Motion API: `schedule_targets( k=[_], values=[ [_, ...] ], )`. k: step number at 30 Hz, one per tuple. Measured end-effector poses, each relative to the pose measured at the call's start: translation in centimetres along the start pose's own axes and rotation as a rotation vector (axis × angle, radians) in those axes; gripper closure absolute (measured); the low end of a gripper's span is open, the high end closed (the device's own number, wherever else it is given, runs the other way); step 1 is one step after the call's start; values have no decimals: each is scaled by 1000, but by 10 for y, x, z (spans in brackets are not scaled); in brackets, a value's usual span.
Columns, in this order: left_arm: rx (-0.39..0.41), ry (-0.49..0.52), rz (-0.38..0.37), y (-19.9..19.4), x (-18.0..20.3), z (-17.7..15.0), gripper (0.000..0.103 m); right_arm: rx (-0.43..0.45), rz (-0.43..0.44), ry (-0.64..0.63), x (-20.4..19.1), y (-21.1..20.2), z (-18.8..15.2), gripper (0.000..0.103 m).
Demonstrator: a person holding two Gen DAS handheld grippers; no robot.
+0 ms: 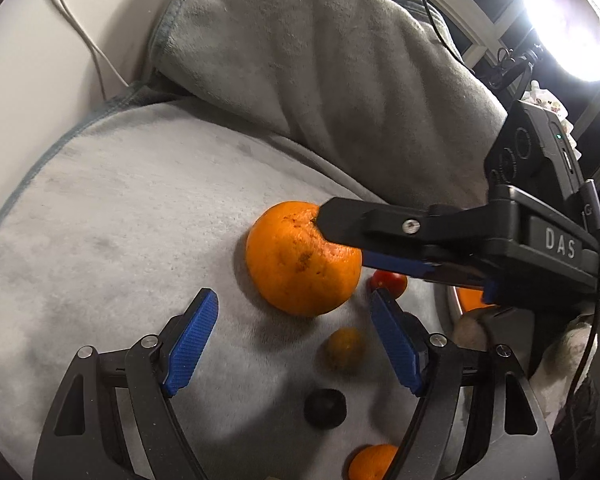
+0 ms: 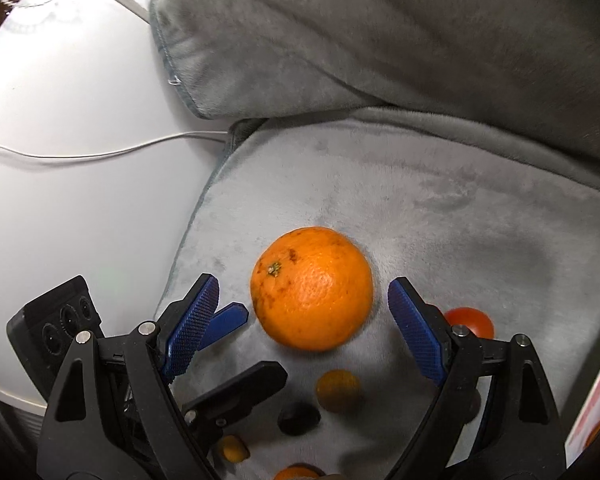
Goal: Organize fruits
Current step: 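Close the right gripper on the bumpy orange and lift it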
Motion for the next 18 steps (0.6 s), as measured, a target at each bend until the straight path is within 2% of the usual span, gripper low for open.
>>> schedule_targets(
  k=[6, 8, 18],
  values=[
    [-20, -2, -10, 10, 4, 2, 28, -13, -7, 4, 1, 13, 3, 15],
    [-26, 0, -11, 15, 5, 3, 30, -16, -6, 8, 1, 13, 3, 23],
    [-50, 6, -14, 29, 9, 3, 40, -27, -7, 9, 6, 12, 5, 33]
  ],
)
Point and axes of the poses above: each gripper's, at about its wrist camera, not at the fingertips, and y roughly the way its jaws point, x to its right, z to its top, the point moved 9 cm from there along y, roughly the way its jaws point, and after that the axes turned 6 degrees about z, right-handed, at the moved point
